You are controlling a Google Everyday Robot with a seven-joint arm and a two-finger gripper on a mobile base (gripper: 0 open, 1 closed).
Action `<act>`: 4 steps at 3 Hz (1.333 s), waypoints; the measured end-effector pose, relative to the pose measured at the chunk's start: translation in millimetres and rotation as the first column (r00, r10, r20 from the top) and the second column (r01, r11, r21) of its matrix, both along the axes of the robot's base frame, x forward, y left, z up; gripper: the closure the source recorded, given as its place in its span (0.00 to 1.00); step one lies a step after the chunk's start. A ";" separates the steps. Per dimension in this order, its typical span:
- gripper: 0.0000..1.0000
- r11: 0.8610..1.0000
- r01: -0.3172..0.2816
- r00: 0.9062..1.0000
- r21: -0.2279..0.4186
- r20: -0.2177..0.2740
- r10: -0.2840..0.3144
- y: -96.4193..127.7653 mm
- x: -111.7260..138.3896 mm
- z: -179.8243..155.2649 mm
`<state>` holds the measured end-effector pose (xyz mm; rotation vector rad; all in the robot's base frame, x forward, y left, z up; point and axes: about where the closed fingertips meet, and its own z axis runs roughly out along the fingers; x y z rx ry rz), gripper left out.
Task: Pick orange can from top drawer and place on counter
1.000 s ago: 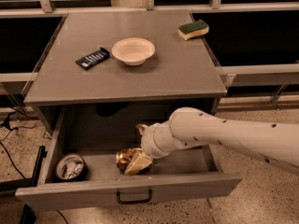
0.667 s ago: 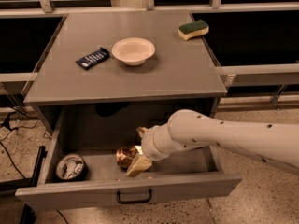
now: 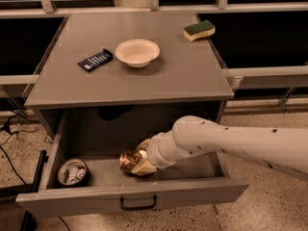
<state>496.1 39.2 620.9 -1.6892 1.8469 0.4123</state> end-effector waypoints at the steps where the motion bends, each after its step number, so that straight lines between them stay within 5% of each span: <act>1: 0.90 1.000 0.000 1.000 0.007 -0.002 0.000 -0.5 -0.3 1.3; 2: 1.00 0.996 0.003 1.000 0.086 -0.023 -0.001 -6.5 -2.9 16.1; 4: 1.00 0.990 -0.007 1.000 0.139 0.013 0.005 -44.3 10.4 153.2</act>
Offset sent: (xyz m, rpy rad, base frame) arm -0.0056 -0.0177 0.0380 0.2018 0.0522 -0.0083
